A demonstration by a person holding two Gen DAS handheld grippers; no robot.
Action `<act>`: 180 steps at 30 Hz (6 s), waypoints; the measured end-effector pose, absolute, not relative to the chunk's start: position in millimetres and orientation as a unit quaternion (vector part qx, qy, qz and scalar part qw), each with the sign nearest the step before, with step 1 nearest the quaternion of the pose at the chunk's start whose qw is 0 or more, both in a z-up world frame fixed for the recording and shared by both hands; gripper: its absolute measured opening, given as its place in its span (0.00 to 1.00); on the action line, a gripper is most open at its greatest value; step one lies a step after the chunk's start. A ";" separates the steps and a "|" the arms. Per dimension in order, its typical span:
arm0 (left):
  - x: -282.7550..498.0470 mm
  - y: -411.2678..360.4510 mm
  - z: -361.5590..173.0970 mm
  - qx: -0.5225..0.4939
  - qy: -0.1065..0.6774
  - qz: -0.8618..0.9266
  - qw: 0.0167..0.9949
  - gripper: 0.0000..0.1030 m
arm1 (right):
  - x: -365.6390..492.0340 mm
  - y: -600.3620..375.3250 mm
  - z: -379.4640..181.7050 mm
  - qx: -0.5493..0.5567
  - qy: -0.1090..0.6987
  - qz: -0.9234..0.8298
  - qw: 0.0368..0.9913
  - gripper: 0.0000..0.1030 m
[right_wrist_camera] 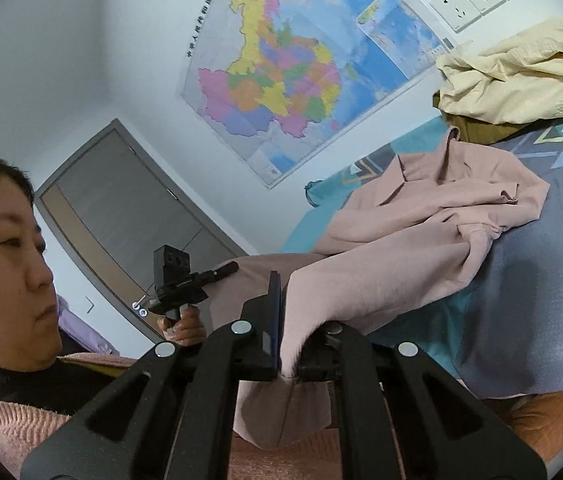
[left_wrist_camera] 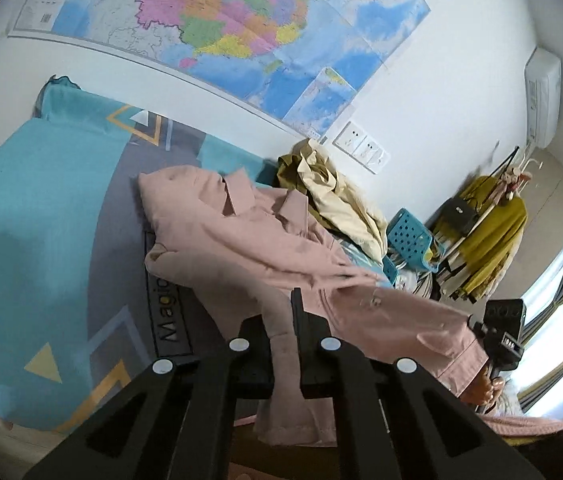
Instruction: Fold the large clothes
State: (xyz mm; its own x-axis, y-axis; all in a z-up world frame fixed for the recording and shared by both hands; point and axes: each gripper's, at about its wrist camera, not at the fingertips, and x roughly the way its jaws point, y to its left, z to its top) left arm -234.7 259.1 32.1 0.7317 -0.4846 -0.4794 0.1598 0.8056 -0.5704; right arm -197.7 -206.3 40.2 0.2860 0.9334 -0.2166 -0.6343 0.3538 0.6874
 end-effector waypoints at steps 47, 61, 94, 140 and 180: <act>-21.5 270.4 -24.1 -0.069 0.437 -0.116 0.889 0.80 | -5.4 -177.8 -37.3 0.080 0.405 0.347 0.842 0.81; -32.7 286.1 -33.7 -0.111 0.470 -0.099 0.870 0.05 | -52.4 -215.7 7.7 0.080 0.332 0.358 0.869 0.04; 74.5 213.9 -30.0 -0.022 0.473 -0.058 0.879 0.11 | 55.3 -74.2 -28.0 -0.074 0.408 0.250 0.875 0.02; -49.3 286.9 -65.1 -0.185 0.461 -0.083 0.864 0.10 | -34.3 -211.7 -40.5 0.111 0.400 0.272 0.868 0.08; -41.8 216.6 -60.4 0.002 0.446 0.029 0.894 0.57 | 38.2 -82.4 -56.4 -0.056 0.403 0.287 0.867 0.46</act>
State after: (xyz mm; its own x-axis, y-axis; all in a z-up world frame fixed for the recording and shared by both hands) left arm -41.8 216.6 -60.4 0.6002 0.0547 -0.7979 -0.0507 0.9983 0.0302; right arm 38.2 -82.4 -56.4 0.5106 0.4528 -0.7309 -0.5427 0.8291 0.1345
